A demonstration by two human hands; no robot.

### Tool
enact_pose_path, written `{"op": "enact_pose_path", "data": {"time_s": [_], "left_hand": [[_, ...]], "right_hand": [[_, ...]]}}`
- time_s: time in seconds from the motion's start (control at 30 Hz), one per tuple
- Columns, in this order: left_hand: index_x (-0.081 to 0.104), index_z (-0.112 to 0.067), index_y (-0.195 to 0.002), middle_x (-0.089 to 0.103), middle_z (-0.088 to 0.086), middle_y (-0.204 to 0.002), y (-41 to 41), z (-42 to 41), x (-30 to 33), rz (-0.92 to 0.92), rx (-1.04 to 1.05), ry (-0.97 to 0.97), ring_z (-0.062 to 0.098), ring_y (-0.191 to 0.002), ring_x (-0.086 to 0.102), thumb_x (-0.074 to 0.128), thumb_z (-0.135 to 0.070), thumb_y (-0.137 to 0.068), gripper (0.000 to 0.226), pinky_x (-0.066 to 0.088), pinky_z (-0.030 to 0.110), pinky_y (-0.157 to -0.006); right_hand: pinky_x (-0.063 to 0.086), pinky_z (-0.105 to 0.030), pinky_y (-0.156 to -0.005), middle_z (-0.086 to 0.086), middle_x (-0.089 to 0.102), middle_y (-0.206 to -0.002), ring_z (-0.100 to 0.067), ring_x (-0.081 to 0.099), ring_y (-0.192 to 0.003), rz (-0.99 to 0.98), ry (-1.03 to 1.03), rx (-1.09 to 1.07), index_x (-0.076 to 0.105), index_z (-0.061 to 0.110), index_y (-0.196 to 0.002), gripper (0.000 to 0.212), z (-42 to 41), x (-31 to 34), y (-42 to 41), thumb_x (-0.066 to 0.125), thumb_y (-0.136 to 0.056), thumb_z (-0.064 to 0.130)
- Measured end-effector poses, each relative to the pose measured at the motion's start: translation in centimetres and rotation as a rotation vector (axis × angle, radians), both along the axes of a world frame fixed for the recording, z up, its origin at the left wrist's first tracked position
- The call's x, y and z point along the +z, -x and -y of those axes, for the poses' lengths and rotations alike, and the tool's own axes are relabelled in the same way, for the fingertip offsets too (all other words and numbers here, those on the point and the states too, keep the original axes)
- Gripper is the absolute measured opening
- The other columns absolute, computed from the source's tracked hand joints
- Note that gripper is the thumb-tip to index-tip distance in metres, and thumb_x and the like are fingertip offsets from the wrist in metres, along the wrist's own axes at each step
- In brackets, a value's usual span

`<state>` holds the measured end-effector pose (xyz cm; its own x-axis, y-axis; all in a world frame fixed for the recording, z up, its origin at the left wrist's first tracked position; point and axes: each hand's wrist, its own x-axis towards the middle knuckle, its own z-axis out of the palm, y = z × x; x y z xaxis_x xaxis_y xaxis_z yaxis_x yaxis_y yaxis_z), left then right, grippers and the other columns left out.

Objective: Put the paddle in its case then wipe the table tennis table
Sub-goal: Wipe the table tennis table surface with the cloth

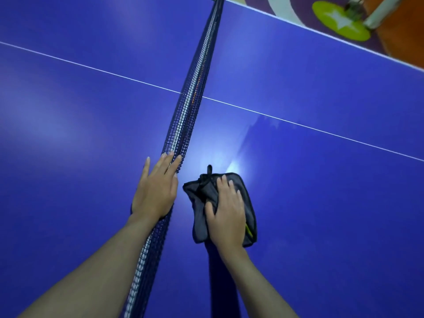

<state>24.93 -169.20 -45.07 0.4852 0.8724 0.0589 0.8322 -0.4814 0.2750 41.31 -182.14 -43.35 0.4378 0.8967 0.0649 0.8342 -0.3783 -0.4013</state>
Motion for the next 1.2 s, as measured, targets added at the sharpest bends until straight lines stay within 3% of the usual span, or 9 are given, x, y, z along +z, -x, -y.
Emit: {"op": "enact_pose_path", "data": {"time_s": [0.2, 0.47, 0.77, 0.93, 1.2], "left_hand": [[0.02, -0.022, -0.164, 0.021, -0.004, -0.17, -0.1, 0.3, 0.2, 0.022, 0.013, 0.019, 0.011, -0.157, 0.016, 0.015, -0.033, -0.109, 0.056, 0.008, 0.049, -0.129], [0.026, -0.022, -0.163, 0.024, -0.005, -0.169, -0.5, 0.1, 0.5, 0.062, 0.031, 0.057, 0.01, -0.157, 0.018, 0.021, -0.033, -0.109, 0.055, 0.011, 0.049, -0.129], [0.028, -0.02, -0.162, 0.025, -0.005, -0.169, -0.5, -0.3, -0.3, 0.061, 0.016, 0.007, 0.012, -0.156, 0.021, 0.026, -0.03, -0.108, 0.055, 0.018, 0.052, -0.127], [0.028, -0.014, -0.161, 0.026, 0.0, -0.169, -0.3, -0.4, -0.6, 0.041, -0.017, -0.042, 0.016, -0.156, 0.023, 0.029, -0.024, -0.106, 0.056, 0.019, 0.053, -0.127], [0.024, -0.009, -0.161, 0.03, 0.006, -0.167, -0.4, -0.5, -0.6, 0.04, -0.062, -0.05, 0.023, -0.154, 0.03, 0.017, -0.016, -0.1, 0.062, 0.017, 0.056, -0.126]], "right_hand": [[0.015, -0.035, -0.131, 0.008, 0.024, -0.171, -0.011, 0.015, -0.159, 0.046, 0.046, 0.075, 0.03, 0.022, -0.164, 0.068, -0.2, -0.2, -0.7, 0.034, -0.1, 0.044], [0.023, -0.044, -0.128, -0.004, 0.044, -0.162, -0.025, 0.032, -0.155, 0.004, -0.032, -0.062, 0.044, 0.014, -0.156, 0.062, -12.6, 0.0, -8.7, 0.053, -0.097, 0.029], [0.026, -0.043, -0.126, -0.005, 0.046, -0.161, -0.025, 0.033, -0.153, -0.018, -0.041, -0.082, 0.043, 0.013, -0.156, 0.059, -23.4, 0.3, -15.9, 0.052, -0.1, 0.029], [0.03, -0.044, -0.124, -0.005, 0.051, -0.157, -0.025, 0.037, -0.151, -0.044, -0.06, -0.102, 0.046, 0.014, -0.155, 0.06, -21.9, 0.5, -14.2, 0.051, -0.097, 0.03], [0.021, -0.039, -0.129, -0.001, 0.043, -0.163, -0.02, 0.03, -0.155, -0.019, -0.051, -0.08, 0.039, 0.016, -0.159, 0.062, -10.8, -0.1, -3.4, 0.055, -0.1, 0.029]]}}
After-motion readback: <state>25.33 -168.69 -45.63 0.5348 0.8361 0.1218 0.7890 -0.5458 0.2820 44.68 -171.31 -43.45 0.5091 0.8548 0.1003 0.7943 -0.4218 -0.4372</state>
